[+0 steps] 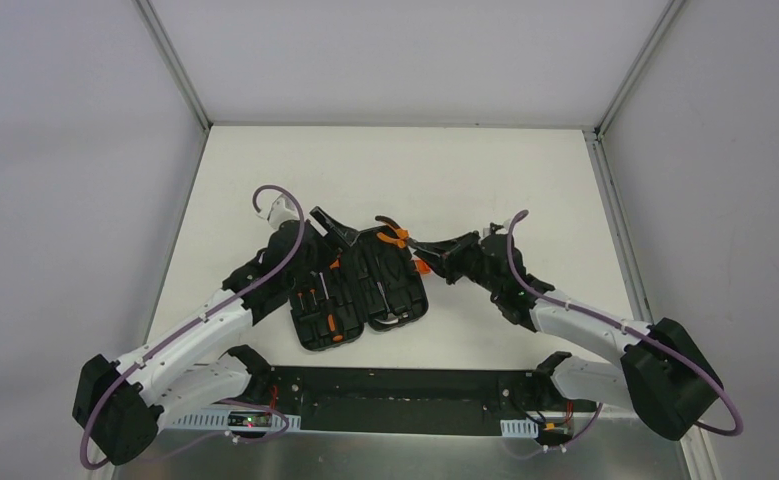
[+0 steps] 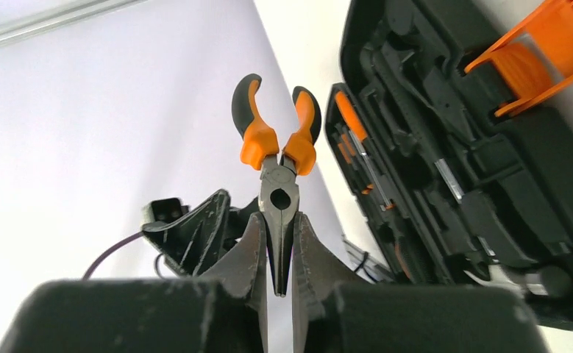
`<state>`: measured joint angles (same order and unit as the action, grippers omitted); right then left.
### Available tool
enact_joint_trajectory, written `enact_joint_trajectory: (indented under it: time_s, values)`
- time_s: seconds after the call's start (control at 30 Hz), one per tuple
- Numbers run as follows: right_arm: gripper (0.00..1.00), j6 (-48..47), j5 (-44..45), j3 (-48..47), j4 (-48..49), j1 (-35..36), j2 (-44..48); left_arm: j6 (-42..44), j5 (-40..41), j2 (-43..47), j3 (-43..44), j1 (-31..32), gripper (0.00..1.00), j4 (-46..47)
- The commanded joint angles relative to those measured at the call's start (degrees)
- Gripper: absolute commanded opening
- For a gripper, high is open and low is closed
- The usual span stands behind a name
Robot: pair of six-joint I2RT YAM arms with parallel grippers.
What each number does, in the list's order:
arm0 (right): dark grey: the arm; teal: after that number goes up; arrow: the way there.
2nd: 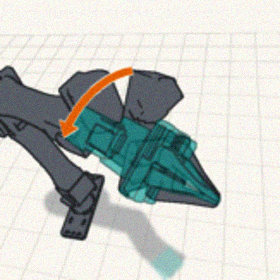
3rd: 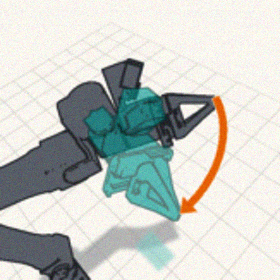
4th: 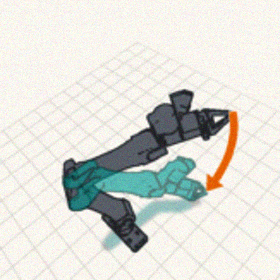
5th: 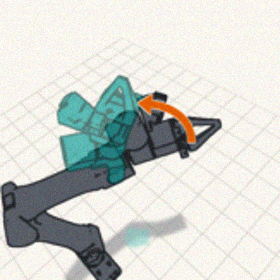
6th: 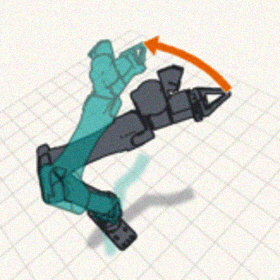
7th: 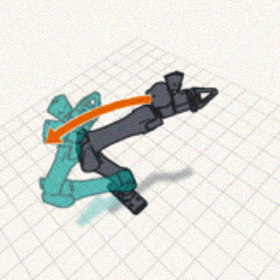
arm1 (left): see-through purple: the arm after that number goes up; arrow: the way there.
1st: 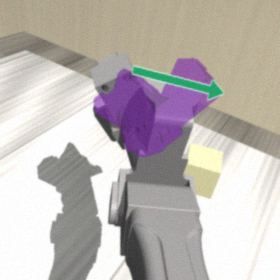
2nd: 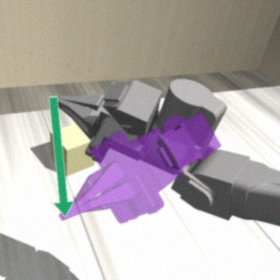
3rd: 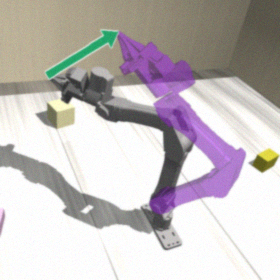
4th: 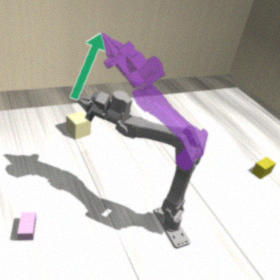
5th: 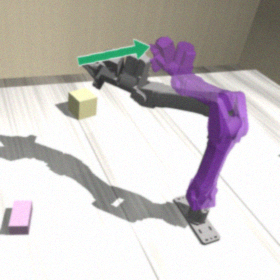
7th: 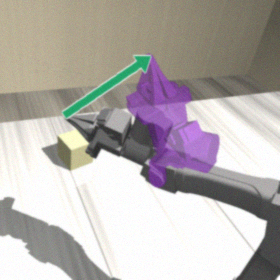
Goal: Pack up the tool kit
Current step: Place the pliers in the toolbox.
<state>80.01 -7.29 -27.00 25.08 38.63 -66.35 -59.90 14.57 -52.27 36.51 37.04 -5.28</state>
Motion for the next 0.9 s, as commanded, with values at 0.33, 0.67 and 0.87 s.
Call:
enact_joint_trajectory:
  time_s: [0.33,0.67,0.87]
  values:
    - [0.0,15.75,6.94,2.98,30.25,6.32,-4.53,-13.38,-3.68,-12.21,1.42,-0.21,0.61,15.93]
    - [0.0,18.59,6.94,2.79,36.88,8.93,-10.04,-15.7,-1.56,-13.47,-0.07,-0.21,0.56,21.66]
    - [0.0,19.66,6.94,2.65,40.61,9.86,-12.76,-18.1,-1.44,-14.26,-0.7,-0.2,0.49,21.97]
